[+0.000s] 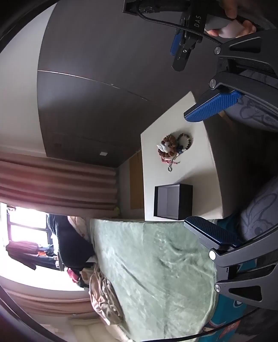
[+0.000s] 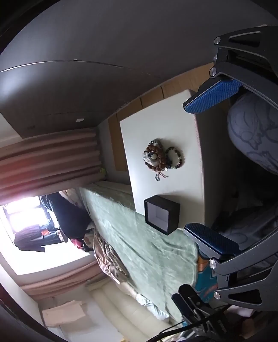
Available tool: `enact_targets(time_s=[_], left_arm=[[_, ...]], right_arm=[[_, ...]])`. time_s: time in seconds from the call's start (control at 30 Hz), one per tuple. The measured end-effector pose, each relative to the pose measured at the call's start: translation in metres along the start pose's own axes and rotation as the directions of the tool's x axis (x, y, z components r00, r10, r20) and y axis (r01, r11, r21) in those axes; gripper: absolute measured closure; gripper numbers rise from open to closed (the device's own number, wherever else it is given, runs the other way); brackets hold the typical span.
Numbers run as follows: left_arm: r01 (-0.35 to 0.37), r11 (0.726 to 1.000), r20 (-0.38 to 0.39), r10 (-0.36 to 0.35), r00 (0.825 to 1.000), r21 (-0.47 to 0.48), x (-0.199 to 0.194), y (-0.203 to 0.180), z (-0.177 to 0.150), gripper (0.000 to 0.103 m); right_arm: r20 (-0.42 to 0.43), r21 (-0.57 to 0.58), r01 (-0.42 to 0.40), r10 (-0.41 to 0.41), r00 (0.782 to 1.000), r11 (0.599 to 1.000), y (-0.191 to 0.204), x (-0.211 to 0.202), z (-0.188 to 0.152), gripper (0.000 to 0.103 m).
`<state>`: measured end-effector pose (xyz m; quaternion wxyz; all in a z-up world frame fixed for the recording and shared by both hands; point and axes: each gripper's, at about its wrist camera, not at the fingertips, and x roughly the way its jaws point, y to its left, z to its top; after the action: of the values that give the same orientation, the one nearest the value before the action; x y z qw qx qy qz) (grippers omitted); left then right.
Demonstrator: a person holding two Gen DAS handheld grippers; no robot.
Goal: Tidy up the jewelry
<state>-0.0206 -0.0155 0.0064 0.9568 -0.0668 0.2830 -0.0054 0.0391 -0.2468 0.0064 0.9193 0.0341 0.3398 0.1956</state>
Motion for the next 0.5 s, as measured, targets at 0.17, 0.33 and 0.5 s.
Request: enact_targets(time_s=[0.17,0.33,0.5], left_arm=[[-0.018,1.0,0.004,0.018,1.0,0.007,-0.002,-0.013,0.002,0.013],[-0.012,1.0,0.004,0.012,1.0,-0.003,-0.008,0.002,-0.002,0.013],[-0.011,1.0,-0.003,0.011,1.0,0.004,-0.009,-0.004,-0.002,0.013]], right_arm=[[-0.01,-0.012,0.008,-0.008,1.0,1.0,0.006,-0.001,0.0,0.0],[-0.018,-0.015,-0.012,0.012,1.0,1.0,0.006,-0.001,0.001,0.0],[-0.016,-0.019,-0.006,0.005,1.0,1.0,0.01,-0.002,0.001,0.0]])
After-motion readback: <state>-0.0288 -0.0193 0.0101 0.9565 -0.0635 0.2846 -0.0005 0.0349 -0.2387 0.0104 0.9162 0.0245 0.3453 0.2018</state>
